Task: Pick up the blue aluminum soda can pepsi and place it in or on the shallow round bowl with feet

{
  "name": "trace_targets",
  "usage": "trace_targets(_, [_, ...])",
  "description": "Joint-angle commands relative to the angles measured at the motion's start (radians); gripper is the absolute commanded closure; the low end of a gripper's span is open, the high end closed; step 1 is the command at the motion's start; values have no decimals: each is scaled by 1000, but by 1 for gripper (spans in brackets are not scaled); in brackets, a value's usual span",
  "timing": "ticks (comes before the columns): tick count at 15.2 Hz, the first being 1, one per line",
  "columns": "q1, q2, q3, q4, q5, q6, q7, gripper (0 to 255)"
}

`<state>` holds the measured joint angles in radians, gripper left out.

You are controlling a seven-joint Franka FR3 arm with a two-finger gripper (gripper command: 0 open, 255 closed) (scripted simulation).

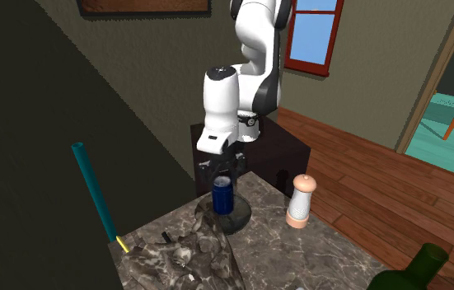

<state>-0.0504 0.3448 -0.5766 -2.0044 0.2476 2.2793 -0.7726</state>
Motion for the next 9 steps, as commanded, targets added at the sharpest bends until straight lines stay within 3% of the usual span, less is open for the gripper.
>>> trace_targets(1, [-5, 19, 8, -4, 15, 20, -8, 255])
trace_targets(8, [-5, 19, 8, -4, 15, 20, -8, 255])
trace_targets(9, [-5, 19, 8, -4, 15, 20, -8, 0])
